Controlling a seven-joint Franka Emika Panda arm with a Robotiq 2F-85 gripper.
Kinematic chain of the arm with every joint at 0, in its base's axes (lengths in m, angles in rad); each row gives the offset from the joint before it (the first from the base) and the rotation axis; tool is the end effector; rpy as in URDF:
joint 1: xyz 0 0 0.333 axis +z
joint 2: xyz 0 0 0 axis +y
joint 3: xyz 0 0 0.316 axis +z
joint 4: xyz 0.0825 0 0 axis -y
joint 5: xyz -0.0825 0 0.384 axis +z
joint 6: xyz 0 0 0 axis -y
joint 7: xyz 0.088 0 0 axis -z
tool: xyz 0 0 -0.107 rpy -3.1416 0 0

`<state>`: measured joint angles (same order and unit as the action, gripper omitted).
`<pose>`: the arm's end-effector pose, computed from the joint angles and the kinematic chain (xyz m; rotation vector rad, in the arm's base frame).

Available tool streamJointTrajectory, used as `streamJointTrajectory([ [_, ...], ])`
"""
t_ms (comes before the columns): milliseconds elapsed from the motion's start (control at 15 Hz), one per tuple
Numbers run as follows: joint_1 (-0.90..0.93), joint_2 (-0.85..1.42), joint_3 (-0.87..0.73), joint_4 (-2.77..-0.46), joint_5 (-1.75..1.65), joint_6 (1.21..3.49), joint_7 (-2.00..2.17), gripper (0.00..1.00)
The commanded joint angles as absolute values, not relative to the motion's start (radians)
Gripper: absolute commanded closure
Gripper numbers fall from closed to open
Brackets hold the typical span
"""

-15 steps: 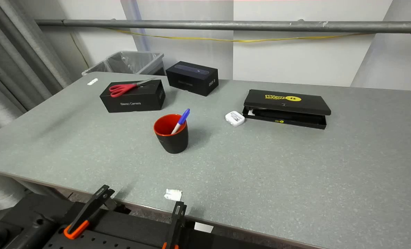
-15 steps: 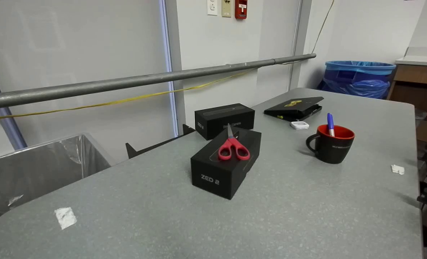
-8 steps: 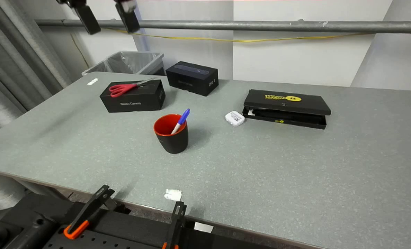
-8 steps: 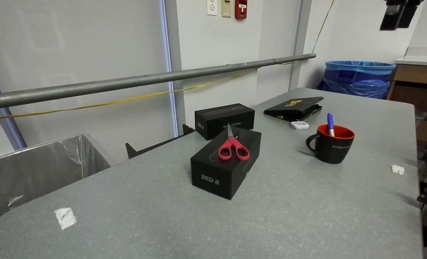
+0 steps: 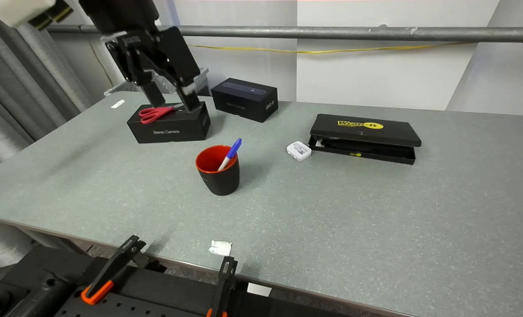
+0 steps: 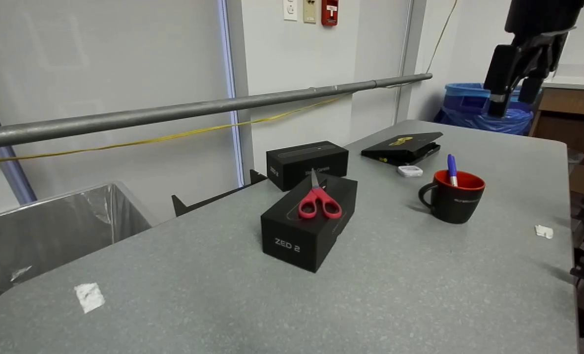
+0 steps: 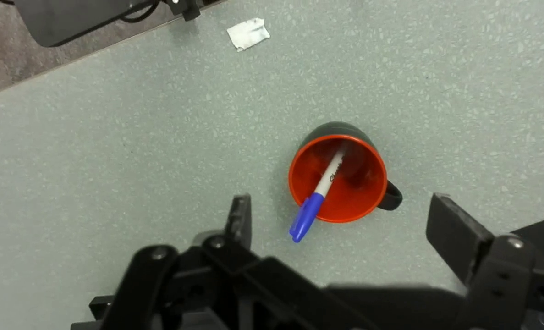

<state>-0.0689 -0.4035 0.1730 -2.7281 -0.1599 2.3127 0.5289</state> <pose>0.3739 0.0315 0.3436 2.9190 -0.4855 0.0538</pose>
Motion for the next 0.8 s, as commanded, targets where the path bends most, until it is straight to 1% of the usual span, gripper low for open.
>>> streamJointTrajectory([
  [0, -0.071, -0.4, 0.171, -2.727, -0.161, 2.311, 0.532, 0.0],
  [333, -0.082, -0.385, 0.189, -2.723, -0.179, 2.333, 0.582, 0.0],
  [533, -0.123, -0.287, 0.23, -2.711, -0.267, 2.407, 0.74, 0.0],
  [733, -0.15, -0.195, 0.236, -2.688, -0.374, 2.468, 0.897, 0.0],
])
